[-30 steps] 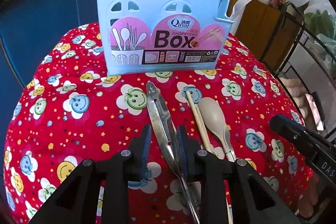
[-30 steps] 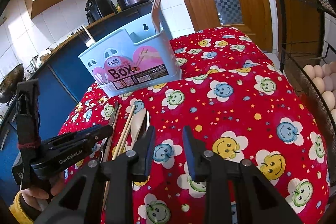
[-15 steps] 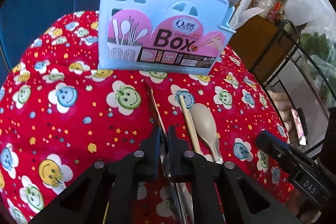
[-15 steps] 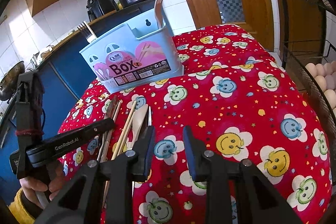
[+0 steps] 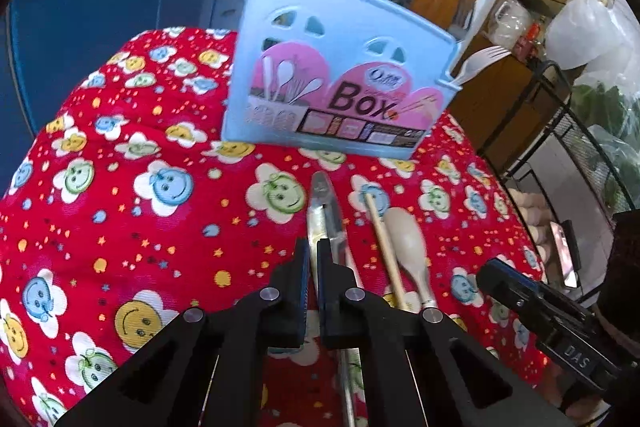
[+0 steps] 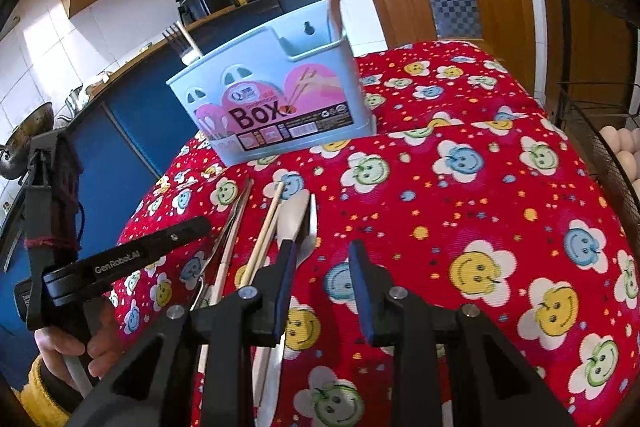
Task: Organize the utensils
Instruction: 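Grasp the steel tongs with the left tool while the right tool hovers over wooden utensils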
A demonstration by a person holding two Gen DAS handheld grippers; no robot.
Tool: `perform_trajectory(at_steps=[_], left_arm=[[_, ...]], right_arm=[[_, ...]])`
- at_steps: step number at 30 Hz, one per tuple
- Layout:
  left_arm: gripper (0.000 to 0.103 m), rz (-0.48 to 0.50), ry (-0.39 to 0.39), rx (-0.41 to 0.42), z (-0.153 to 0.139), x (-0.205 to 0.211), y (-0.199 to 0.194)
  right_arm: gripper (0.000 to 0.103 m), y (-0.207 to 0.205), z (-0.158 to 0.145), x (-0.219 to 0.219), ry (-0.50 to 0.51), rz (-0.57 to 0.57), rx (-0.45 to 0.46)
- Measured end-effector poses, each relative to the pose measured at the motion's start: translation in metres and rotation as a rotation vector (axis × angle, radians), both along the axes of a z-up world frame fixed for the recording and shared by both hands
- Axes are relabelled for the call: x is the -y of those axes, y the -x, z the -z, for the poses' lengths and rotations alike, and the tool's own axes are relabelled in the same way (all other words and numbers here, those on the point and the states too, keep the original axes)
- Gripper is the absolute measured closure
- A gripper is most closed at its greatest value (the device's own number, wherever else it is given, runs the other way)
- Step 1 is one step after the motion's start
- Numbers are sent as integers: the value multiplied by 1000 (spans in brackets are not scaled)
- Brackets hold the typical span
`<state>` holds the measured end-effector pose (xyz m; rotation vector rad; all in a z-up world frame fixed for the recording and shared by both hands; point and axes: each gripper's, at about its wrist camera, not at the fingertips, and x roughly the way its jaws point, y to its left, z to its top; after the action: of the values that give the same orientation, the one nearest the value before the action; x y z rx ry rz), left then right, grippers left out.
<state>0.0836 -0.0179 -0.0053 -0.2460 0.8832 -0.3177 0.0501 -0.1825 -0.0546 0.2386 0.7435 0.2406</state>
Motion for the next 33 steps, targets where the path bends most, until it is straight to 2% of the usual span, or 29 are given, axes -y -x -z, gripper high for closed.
perform_trajectory(at_steps=[4,8,10,17,19,21,24,27,32,33], left_arm=[[99,10,52,-35,5,-2,-1],[97,4,58,-28,5,0,1],[91,-5,44,-34,7,1,-1],[80,2,29,-58,14,6,-4],[73,15,16,-61,14,10,-4],[72,18,-7,-57,14,14,-4],[72,27,-37,-51,13,20,-5],[73,37,-5,-62,13,19,-7],[85,78,65,-81,14,20,-8],[91,85,76,-82,14,21,-8]], right_arm=[[73,-1,-1,-1,-7,2,-8],[73,0,0,0,-2,9,-9],[73,0,0,1,-6,10,-12],[73,1,1,2,-7,8,-9],[73,1,1,3,-11,8,-9],[73,1,1,3,-10,8,-8],[73,1,1,3,-9,9,-7],[73,1,1,6,-11,14,-7],[73,0,2,5,-12,14,-13],[73,0,2,4,-12,13,-13]])
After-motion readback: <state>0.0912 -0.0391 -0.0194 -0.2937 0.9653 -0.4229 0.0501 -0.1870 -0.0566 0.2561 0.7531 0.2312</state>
